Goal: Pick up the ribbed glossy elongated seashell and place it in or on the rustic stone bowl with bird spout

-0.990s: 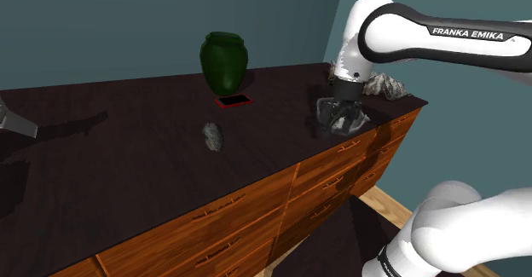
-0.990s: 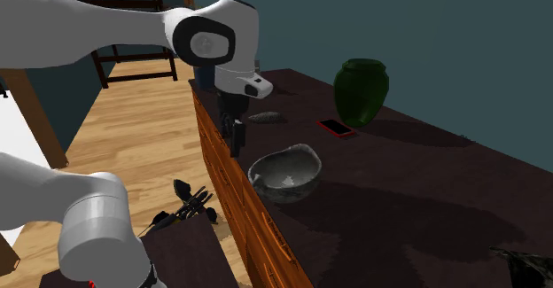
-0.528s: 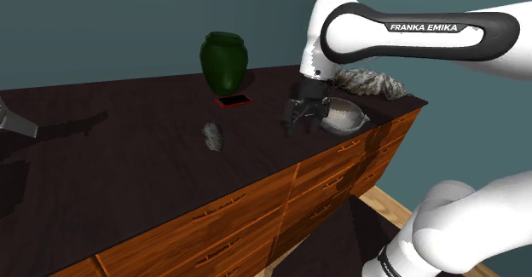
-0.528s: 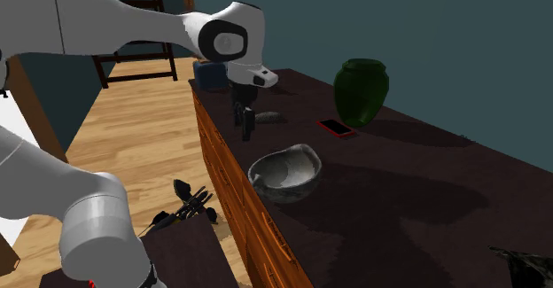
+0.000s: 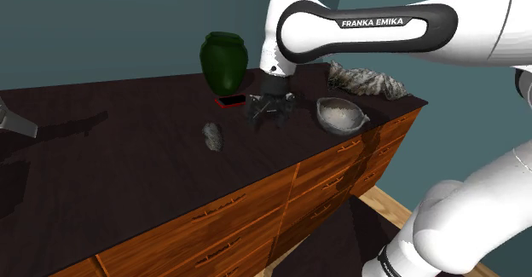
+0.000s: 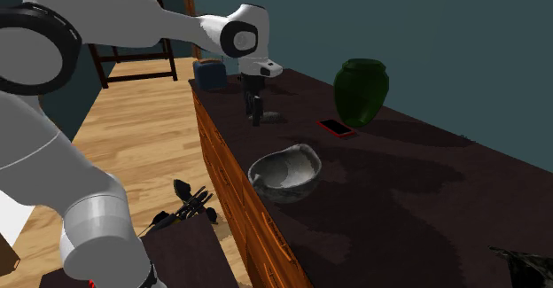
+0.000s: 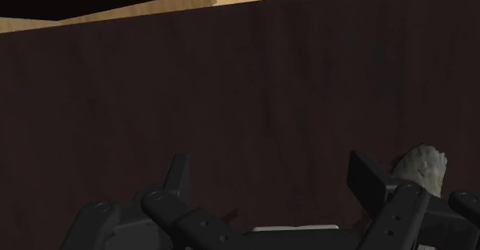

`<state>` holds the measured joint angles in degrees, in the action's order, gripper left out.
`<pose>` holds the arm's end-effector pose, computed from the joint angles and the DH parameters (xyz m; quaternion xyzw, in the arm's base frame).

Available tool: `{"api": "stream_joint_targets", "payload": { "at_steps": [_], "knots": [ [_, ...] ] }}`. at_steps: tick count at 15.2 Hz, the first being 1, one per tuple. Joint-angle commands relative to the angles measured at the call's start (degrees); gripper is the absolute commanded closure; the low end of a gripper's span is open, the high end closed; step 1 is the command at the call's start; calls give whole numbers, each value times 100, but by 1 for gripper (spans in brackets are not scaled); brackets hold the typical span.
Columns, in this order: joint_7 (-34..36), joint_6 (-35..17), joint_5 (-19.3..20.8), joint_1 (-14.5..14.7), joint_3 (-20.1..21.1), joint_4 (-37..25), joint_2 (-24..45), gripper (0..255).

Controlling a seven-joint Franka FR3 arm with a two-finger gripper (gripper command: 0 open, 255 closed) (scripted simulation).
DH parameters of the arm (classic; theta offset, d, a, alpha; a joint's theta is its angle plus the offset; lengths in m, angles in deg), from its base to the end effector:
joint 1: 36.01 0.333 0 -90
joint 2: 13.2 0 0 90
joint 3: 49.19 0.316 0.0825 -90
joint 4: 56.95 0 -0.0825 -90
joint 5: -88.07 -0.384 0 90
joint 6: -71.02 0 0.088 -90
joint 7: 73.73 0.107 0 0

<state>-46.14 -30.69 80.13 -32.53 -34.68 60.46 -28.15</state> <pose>0.4494 0.1689 0.5449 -0.9940 0.1027 0.0228 0.0288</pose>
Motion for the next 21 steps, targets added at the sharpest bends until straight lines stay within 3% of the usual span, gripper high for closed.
{"api": "stream_joint_targets", "payload": {
  "at_steps": [1, 10, 21],
  "knots": [
    [312, -113, 113, 27, 162, -375, 421, 0],
    [1646, -71, 1011, 383, 602, -2551, 2413, 0],
    [1698, -626, 1063, 408, 590, -2105, 2523, 0]
  ]
}}
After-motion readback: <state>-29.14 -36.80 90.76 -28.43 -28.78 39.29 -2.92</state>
